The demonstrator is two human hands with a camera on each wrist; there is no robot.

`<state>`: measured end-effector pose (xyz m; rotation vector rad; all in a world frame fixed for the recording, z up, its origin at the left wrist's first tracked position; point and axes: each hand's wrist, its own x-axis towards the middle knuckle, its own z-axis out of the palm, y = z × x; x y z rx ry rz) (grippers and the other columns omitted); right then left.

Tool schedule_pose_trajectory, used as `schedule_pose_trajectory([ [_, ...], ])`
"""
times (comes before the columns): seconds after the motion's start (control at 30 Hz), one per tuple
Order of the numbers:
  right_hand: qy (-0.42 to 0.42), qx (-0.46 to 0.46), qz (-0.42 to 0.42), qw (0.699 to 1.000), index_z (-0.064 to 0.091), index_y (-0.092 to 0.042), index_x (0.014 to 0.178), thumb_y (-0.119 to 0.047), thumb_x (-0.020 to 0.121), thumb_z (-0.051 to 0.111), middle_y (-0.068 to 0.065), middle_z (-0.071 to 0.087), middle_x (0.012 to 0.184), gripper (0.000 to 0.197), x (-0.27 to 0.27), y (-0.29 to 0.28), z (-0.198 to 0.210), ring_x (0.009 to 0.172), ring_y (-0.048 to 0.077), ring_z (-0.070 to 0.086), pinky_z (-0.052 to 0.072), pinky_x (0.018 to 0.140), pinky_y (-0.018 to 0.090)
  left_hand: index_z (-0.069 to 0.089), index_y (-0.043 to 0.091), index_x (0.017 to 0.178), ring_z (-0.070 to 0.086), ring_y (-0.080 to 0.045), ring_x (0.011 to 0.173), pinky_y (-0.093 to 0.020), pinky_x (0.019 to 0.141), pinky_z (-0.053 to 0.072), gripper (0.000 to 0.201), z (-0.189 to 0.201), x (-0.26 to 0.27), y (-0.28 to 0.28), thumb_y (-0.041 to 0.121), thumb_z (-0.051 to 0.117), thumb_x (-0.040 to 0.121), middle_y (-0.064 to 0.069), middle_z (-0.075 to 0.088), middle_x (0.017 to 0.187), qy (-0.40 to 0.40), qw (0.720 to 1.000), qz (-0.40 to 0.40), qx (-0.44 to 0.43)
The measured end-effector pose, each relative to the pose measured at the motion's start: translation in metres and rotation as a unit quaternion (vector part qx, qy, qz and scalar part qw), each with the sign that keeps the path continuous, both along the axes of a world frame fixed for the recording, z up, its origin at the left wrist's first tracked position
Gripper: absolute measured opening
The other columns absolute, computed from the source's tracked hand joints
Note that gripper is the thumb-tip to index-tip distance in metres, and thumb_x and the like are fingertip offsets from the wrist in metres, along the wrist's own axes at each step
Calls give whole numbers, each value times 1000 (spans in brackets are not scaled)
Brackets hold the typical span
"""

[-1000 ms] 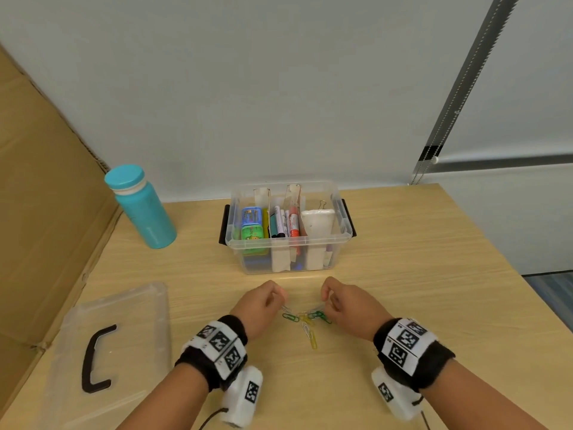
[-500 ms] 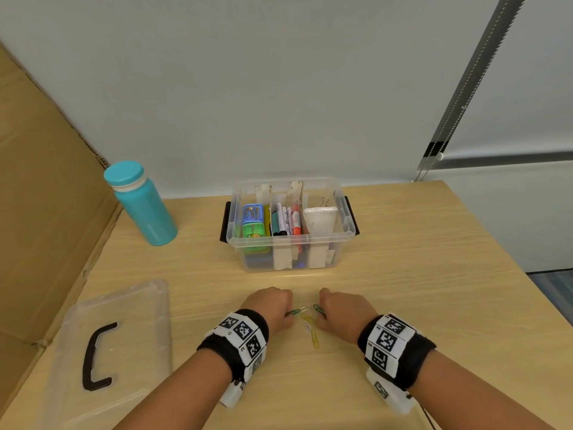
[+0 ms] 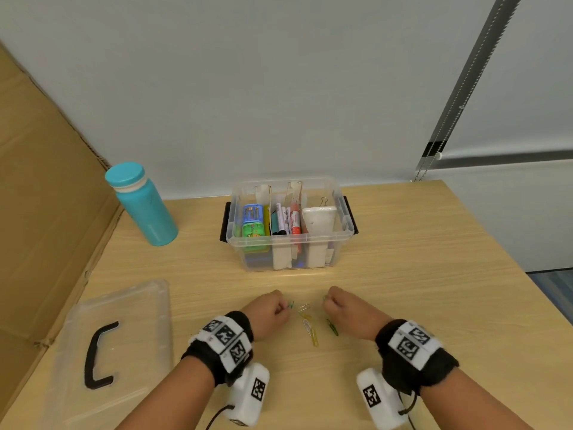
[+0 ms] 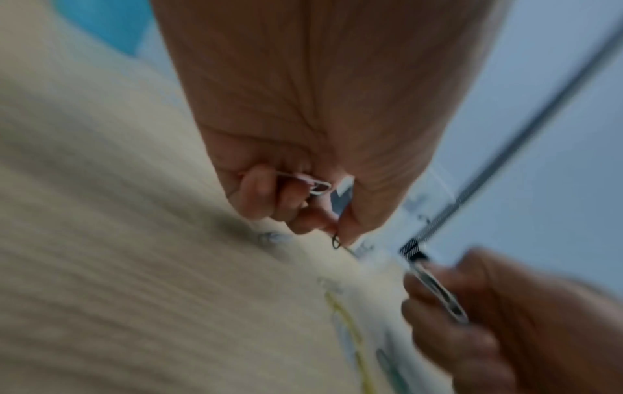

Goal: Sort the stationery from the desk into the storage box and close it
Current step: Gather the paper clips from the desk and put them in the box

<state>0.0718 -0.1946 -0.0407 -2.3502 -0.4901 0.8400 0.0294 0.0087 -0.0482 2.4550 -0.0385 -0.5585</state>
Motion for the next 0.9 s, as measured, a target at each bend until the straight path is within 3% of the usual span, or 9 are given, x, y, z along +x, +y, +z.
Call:
schedule_pose_trajectory([
  [0.07, 146, 176, -101, 968, 37, -20, 72, -23, 97, 31, -6, 36, 66, 26, -1, -10, 1, 54, 9, 29, 29, 48, 19, 51, 17, 90, 44, -8, 70, -21, 66, 38, 14, 4, -4, 8, 28, 46, 98, 7, 49, 79, 2, 994, 60, -91],
  [0.1, 231, 288, -156, 916, 38, -18, 72, -22, 94, 28, -2, 35, 62, 25, -2, -15, 1, 51, 11, 27, 25, 43, 20, 54, 16, 89, 43, -8, 68, -22, 66, 38, 16, 7, -6, 10, 28, 47, 98, 5, 50, 79, 6, 983, 99, -153],
  [0.17, 323, 425, -214, 818, 40, -13, 72, -20, 90, 26, 3, 35, 60, 24, -4, -20, -1, 48, 13, 24, 17, 38, 22, 58, 15, 86, 40, -7, 59, -20, 60, 37, 16, 13, -10, 10, 22, 49, 97, 0, 48, 78, 25, 937, 170, -304],
  [0.23, 344, 460, -231, 785, 44, -12, 72, -27, 95, 25, 5, 37, 61, 33, -6, -19, -3, 47, 14, 27, 20, 36, 21, 59, 11, 88, 37, -5, 53, -18, 52, 35, 13, 17, -12, 7, 14, 50, 96, -6, 49, 81, 38, 878, 213, -427],
  [0.4, 320, 396, -236, 828, 54, -10, 91, -26, 102, 35, 2, 46, 65, 27, -9, -18, -6, 50, 11, 35, 25, 37, 20, 55, 6, 106, 40, -9, 53, -19, 45, 34, 20, 21, -12, 5, -1, 43, 92, -3, 54, 73, 71, 735, 292, -608],
  [0.53, 170, 230, -171, 943, 59, -14, 93, -22, 102, 37, -8, 40, 61, 25, -10, -21, -1, 49, 6, 31, 28, 44, 18, 49, 10, 88, 42, -11, 52, -20, 45, 36, 9, 15, -10, 15, 6, 41, 87, -1, 49, 64, 91, 670, 351, -648],
  [0.6, 28, 107, -106, 988, 58, -21, 84, -29, 98, 45, -12, 49, 67, 21, -10, -22, -2, 57, 4, 41, 36, 56, 18, 49, 11, 83, 38, -10, 48, -20, 43, 32, 17, 7, -7, 19, 6, 35, 91, 2, 43, 58, 80, 730, 377, -564],
  [0.73, -127, -81, 14, 989, 55, -25, 97, -41, 90, 53, -10, 57, 86, 18, -21, -14, -5, 76, 10, 54, 45, 68, 24, 58, 13, 96, 53, -12, 76, -23, 66, 40, 19, -2, -1, 19, 24, 44, 97, 3, 59, 86, -19, 950, 267, -164],
  [0.9, -207, -198, 82, 954, 50, -13, 109, -30, 94, 41, 5, 64, 101, 24, -31, 3, -2, 81, 24, 59, 43, 65, 31, 52, 17, 104, 55, -15, 86, -25, 75, 45, 24, 3, 9, 7, 36, 57, 90, 2, 60, 95, -41, 984, 140, 107],
])
